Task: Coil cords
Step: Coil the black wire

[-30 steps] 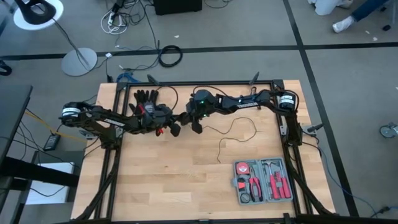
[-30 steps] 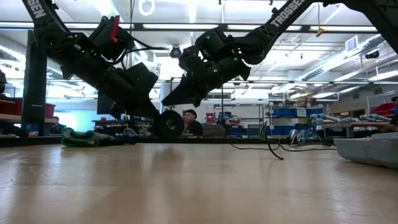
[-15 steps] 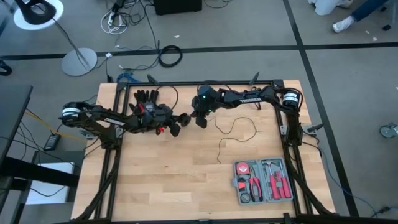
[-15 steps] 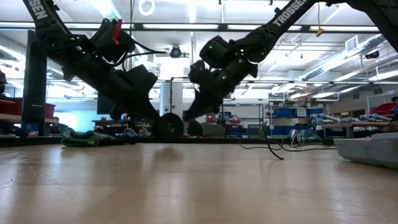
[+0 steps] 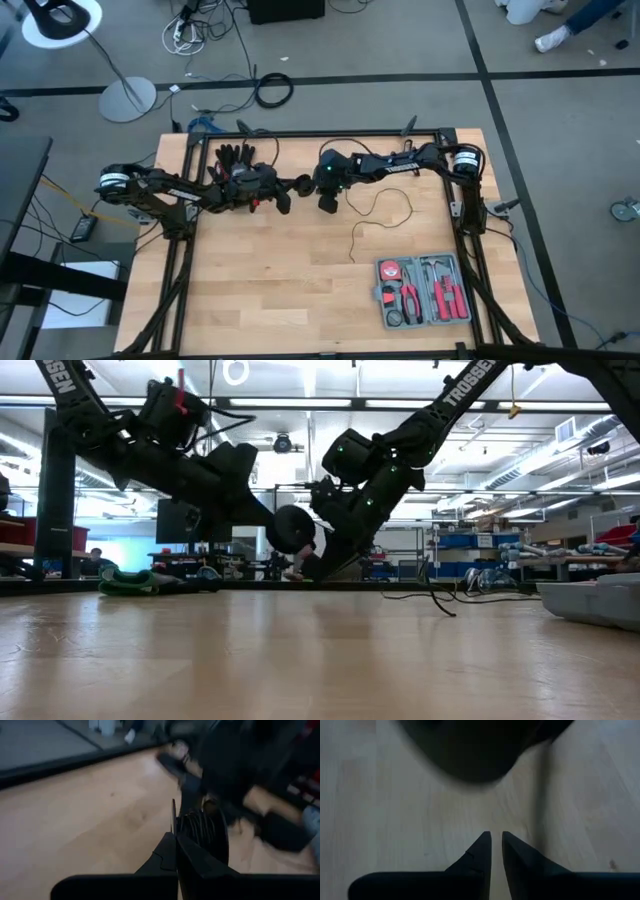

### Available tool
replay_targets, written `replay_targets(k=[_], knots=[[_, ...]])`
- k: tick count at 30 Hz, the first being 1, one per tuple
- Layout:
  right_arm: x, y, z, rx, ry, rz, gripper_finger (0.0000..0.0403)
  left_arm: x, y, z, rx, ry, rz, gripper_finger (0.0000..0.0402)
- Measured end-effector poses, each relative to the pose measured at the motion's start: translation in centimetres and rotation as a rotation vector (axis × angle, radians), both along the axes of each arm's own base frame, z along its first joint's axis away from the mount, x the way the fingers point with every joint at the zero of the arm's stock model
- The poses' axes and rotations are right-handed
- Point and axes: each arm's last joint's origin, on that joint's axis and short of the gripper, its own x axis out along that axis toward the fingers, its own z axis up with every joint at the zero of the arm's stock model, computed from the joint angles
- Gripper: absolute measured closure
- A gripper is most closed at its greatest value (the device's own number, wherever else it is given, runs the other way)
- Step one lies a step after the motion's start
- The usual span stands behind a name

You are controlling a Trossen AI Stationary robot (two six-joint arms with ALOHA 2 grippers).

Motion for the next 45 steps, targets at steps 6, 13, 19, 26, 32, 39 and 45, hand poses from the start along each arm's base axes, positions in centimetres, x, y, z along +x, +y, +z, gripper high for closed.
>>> replay_targets(k=[6,13,19,26,32,39,45], knots=[[-0.3,0.8,-0.8,0.037,0.017,0.016,0.0358,-2.1,-0.2,-1.1,0.016,-0.101,0.126,0.0401],[-1.5,1.3,0.7,0.077,0.029,0.043,0.0359,-6.1,-1.1,-3.2,-0.026,-0.192,0.216,0.0401],[-5.0,2.1,3.5,0.059,0.041,0.038,0.0364,-7.1,-1.5,-3.7,-0.021,-0.188,0.234,0.0401],[-9.7,3.1,2.6,-0.024,-0.092,-0.095,0.0364,-6.8,-1.5,-3.4,-0.005,-0.200,0.231,0.0401],[-10.6,4.3,-0.4,-0.032,-0.447,-0.115,0.0360,-6.0,-1.3,-2.9,0.034,-0.191,0.221,0.0401],[-8.6,4.2,-2.6,-0.092,-0.573,-0.110,0.0323,-5.3,-1.2,-2.7,0.069,-0.153,0.212,0.0401],[-7.1,2.5,-4.3,-0.149,-0.510,-0.204,0.0284,-5.3,-1.1,-2.6,0.079,-0.153,0.231,0.0401]])
